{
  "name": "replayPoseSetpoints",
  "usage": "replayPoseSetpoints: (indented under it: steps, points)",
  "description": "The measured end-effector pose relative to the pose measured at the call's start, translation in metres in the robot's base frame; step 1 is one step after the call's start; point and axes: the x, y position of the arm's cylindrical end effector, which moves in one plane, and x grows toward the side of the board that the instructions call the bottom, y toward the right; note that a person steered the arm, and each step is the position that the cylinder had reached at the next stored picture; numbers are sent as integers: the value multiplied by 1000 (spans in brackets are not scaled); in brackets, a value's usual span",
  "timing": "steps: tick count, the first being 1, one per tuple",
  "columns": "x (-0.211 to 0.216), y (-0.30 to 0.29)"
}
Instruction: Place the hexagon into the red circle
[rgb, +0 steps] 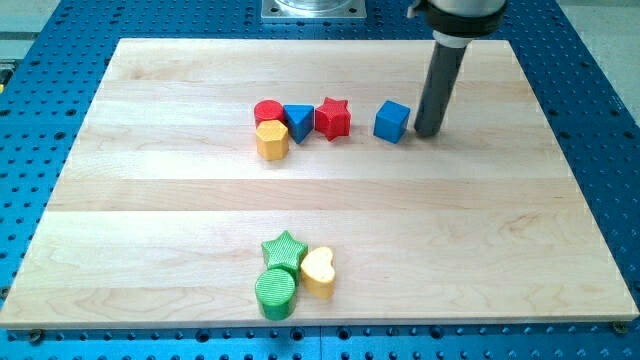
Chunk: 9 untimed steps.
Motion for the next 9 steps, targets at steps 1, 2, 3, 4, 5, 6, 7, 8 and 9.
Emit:
replayPoseSetpoints:
  steps: [1, 2, 3, 4, 5, 6, 7, 8, 9]
  points:
    - [2, -17]
    - [18, -36]
    - [63, -20]
    - [71, -76]
    - [57, -125]
    - [42, -140]
    - [42, -202]
    - [31, -282]
    - [65, -335]
